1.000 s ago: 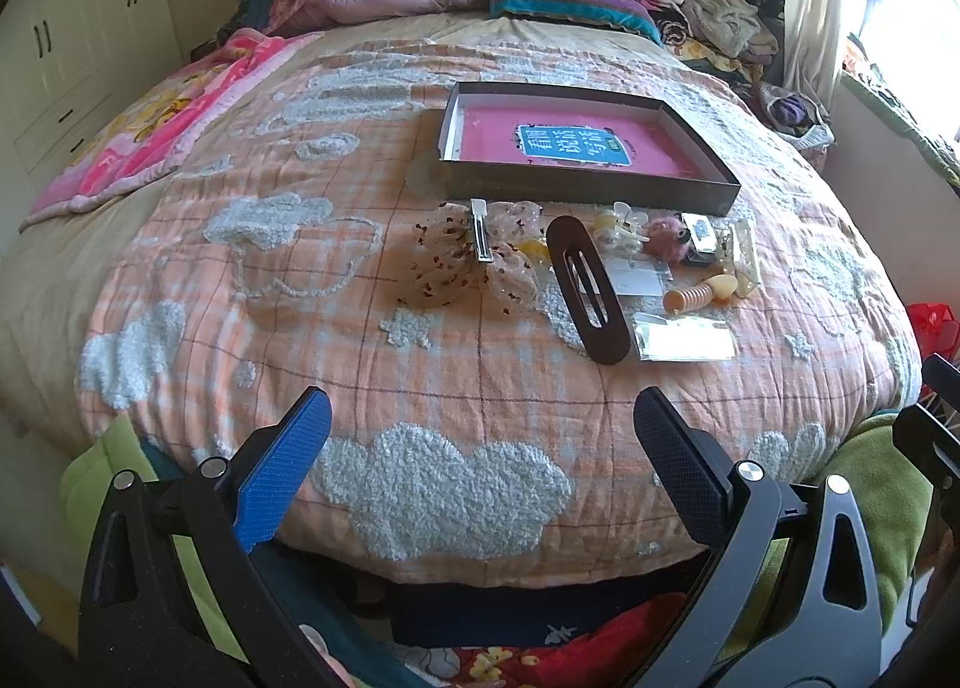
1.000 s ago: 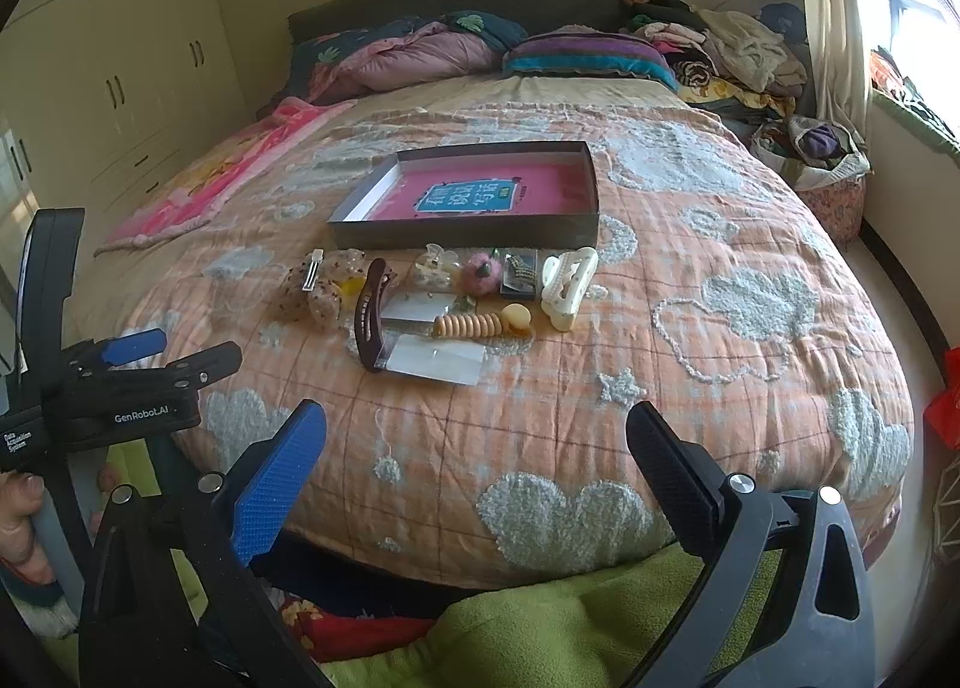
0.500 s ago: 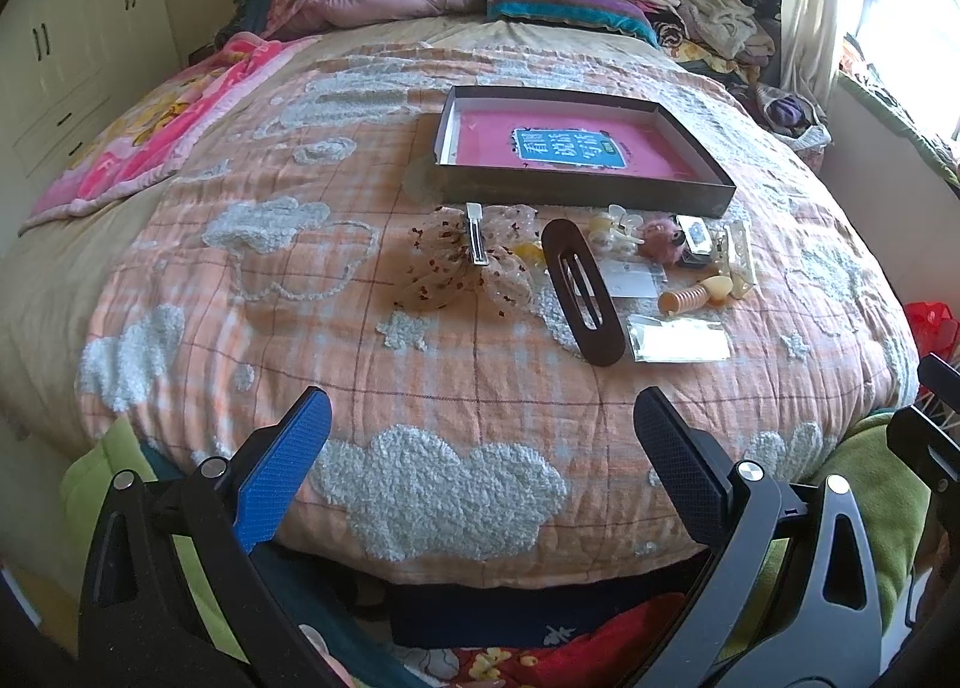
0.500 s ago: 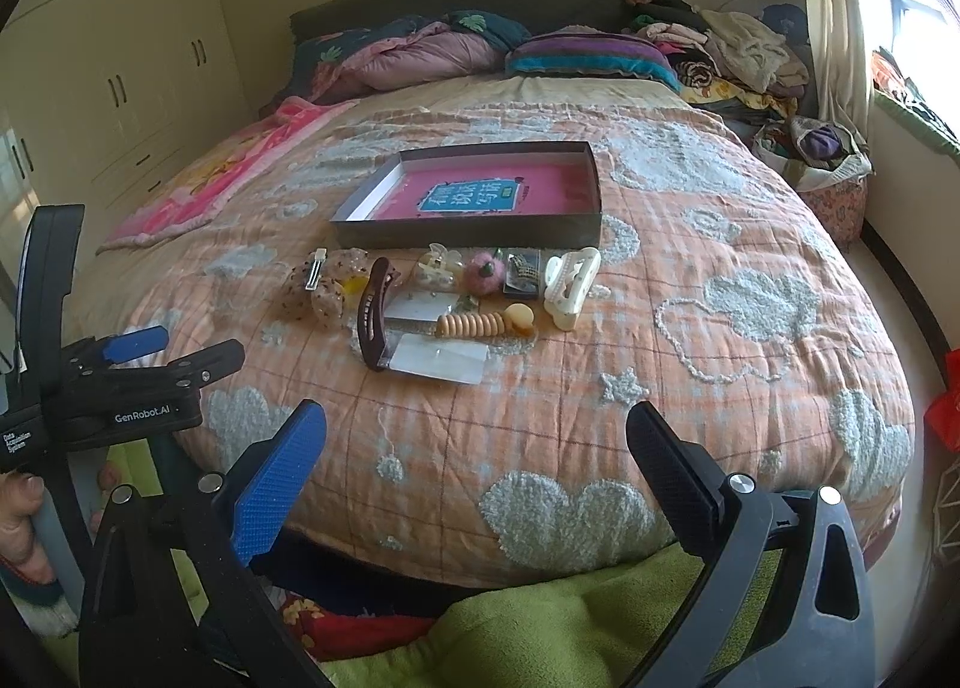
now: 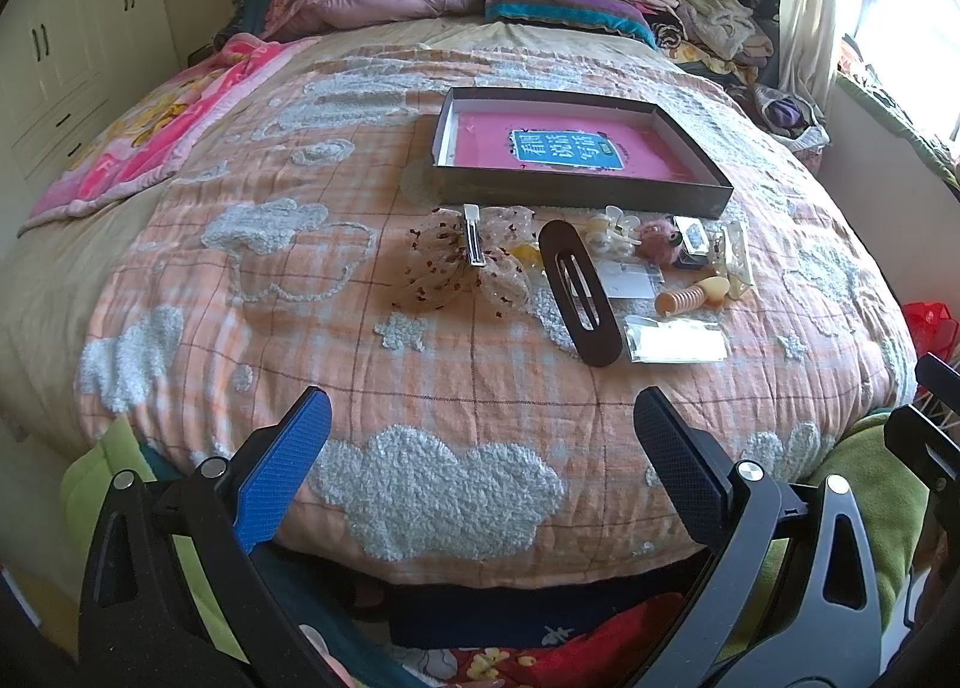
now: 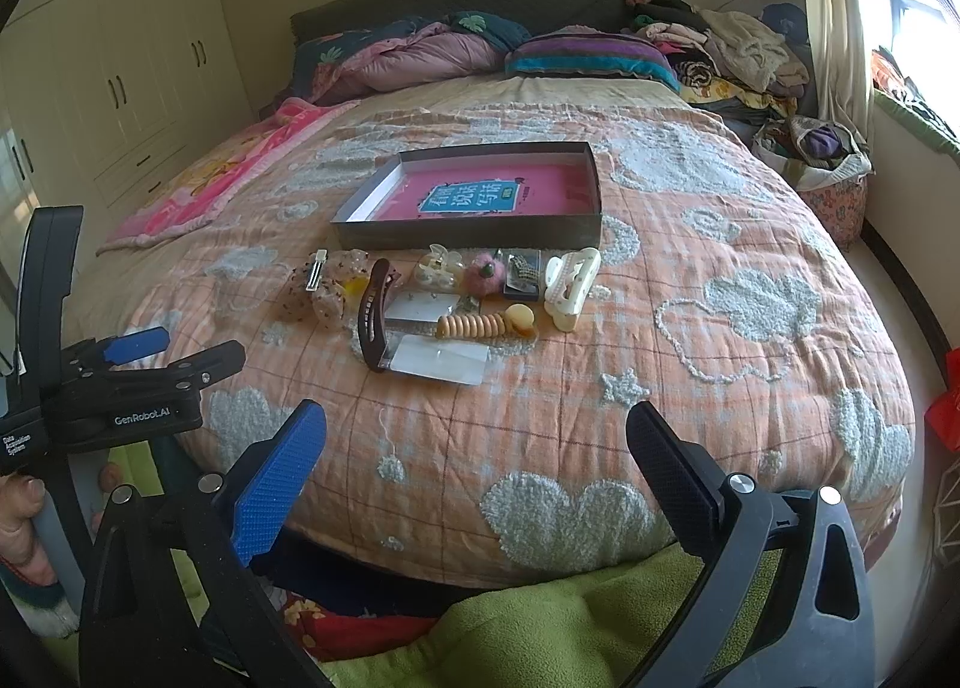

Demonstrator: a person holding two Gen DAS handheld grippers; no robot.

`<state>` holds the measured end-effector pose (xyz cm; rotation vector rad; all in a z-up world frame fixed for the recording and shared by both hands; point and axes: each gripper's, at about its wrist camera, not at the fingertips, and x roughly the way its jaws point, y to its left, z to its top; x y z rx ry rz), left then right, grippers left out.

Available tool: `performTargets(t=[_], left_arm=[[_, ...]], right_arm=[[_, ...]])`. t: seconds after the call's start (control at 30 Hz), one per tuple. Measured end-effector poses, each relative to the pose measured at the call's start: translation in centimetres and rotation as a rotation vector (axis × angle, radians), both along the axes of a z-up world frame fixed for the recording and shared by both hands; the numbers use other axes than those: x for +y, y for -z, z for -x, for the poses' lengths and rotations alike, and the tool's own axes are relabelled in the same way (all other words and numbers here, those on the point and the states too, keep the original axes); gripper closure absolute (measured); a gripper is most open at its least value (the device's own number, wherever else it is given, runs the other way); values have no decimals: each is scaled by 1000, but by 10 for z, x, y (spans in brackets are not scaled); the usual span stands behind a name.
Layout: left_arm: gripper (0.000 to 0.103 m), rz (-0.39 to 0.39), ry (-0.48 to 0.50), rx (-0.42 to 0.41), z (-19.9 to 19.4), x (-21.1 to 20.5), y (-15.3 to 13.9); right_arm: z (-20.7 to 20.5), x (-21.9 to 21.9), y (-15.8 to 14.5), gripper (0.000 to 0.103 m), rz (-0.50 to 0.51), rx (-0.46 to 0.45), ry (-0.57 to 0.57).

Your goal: Organize jewelry

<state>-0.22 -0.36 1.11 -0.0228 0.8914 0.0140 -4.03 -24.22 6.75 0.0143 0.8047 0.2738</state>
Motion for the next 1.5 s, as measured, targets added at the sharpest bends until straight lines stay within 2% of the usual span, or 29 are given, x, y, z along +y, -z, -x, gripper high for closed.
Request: performTargets(t=[0.33,0.5,0.83,1.07,1.2,1.33,1.5], left_arm=[[8,10,-8,-4,-2,0,-3],[8,24,-19,-3,-10,13,0],[8,29,-86,-11,-36,52,-3],[8,19,-133,34,-70,75,5],[8,71,-102,78,-90,77,19],[8,118,-7,128,-115,61,40],[10,86,52,151,-129,38,57]], right_arm=[[0,1,0,4,1,-2,-3],[-7,3,-4,4,5,-2,-4],[-50,7,-15,4,21,-1,-17],[-102,4,-15,4,-3,19,-16],[-131,-8,0,4,-15,71,23],[-151,-24,20,4,0,106,69],[-167,-39,47,4,15,157,98]])
